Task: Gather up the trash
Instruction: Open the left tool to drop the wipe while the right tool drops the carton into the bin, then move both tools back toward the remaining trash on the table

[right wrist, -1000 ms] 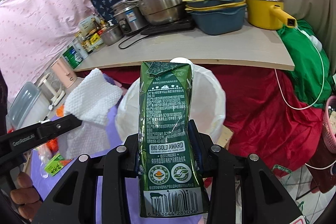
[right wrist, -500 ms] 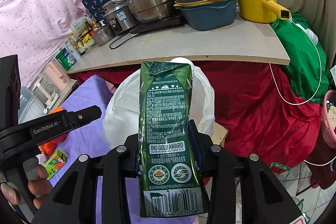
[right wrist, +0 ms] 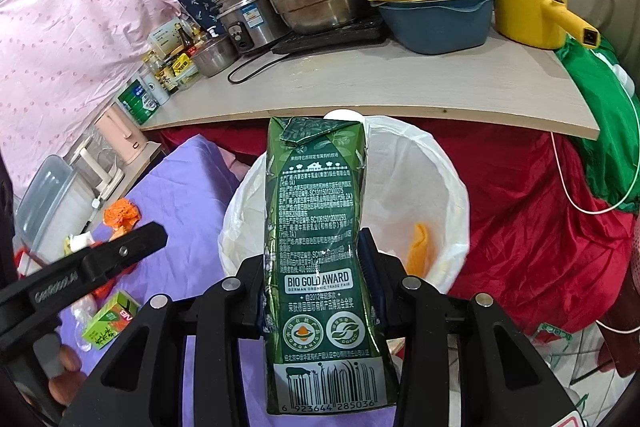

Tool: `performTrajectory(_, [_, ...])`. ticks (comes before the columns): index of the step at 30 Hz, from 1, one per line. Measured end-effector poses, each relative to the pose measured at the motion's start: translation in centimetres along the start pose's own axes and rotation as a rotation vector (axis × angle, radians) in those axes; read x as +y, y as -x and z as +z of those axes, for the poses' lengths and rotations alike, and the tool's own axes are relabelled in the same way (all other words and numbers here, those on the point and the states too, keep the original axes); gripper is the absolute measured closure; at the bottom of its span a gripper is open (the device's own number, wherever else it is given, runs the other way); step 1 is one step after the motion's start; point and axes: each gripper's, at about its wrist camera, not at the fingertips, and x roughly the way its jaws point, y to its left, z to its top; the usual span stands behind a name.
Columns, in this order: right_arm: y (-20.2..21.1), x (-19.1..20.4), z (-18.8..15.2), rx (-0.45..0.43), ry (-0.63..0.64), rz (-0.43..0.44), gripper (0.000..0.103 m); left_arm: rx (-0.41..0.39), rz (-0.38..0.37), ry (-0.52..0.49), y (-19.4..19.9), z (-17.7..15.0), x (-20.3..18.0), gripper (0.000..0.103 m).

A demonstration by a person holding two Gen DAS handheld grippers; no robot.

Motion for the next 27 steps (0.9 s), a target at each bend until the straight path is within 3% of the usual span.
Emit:
performTrajectory(6, [-1.9, 1.1, 1.3, -0.006, 0.011, -0.003, 0.066, -0.024, 0.047, -0.004, 0.5, -0.1, 1.1, 0.058])
performTrajectory(11, [-2.0, 2.2, 2.0, -0.039, 0.025, -0.016, 0.051, -0.048, 0.083, -0.002, 1.0, -0.2, 1.9, 0.053])
performTrajectory(14, [-1.5, 2.9, 2.0, -0.052, 0.038, -0.016, 0.050, -0.060, 0.098, 0.009, 1.4, -0.4, 2.4, 0.046])
performTrajectory(23, [0.4, 5.3, 1.4, -0.064, 0.067, 0.016, 0.048, -0.070, 0.109, 0.051, 2.7, -1.1, 4.3, 0.045])
performTrajectory(27, [1.1, 6.8, 0.8, -0.065, 0.085, 0.038, 0.044, -0.090, 0.132, 0.083, 4.0, -1.8, 5.8, 0.032])
